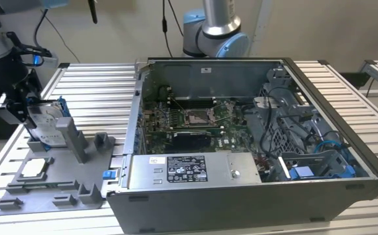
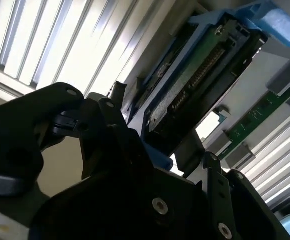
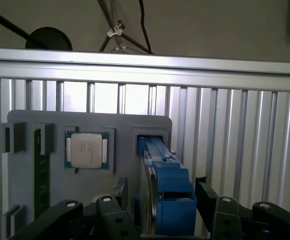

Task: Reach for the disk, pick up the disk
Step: 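Pick up the disk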

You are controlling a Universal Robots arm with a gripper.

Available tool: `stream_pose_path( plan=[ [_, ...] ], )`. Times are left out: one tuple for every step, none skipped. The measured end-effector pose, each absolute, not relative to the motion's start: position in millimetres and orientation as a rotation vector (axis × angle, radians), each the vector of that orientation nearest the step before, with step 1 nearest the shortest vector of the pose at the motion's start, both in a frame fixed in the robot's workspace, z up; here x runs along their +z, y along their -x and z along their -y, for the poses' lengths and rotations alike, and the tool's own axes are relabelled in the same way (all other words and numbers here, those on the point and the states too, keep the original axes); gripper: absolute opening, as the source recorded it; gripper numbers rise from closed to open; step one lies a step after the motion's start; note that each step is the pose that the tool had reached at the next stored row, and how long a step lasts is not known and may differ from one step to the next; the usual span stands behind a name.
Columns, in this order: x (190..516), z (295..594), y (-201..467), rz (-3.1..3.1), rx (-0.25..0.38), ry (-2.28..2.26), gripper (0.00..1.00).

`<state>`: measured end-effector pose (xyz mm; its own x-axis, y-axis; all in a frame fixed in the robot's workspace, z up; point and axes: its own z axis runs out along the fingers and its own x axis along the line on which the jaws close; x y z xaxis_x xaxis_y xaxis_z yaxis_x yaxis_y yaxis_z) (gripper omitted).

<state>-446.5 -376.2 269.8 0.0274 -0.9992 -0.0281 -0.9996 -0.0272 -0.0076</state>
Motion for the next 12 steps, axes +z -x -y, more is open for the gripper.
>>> stream_pose_path(
  plan=[
    [268.7, 376.1, 446.5, -2.173, 0.024, 2.233, 1.00],
    [267.6, 376.1, 446.5, -2.173, 0.025, 2.233, 1.00],
    [266.6, 376.0, 446.5, -2.173, 0.027, 2.234, 1.00],
    [265.8, 375.9, 446.5, -2.174, 0.029, 2.234, 1.00],
    [264.9, 375.9, 446.5, -2.175, 0.030, 2.235, 1.00],
    [263.9, 375.9, 446.5, -2.175, 0.032, 2.235, 1.00],
    [262.9, 376.0, 446.5, -2.175, 0.033, 2.235, 1.00],
    [261.8, 376.0, 446.5, -2.175, 0.034, 2.235, 1.00],
    [261.2, 376.0, 446.5, -2.174, 0.035, 2.235, 1.00],
    [260.7, 376.0, 446.6, -2.174, 0.036, 2.234, 1.00],
    [260.4, 376.0, 446.6, -2.174, 0.037, 2.234, 1.00],
    [260.4, 376.0, 446.6, -2.174, 0.037, 2.234, 1.00]
  ],
)
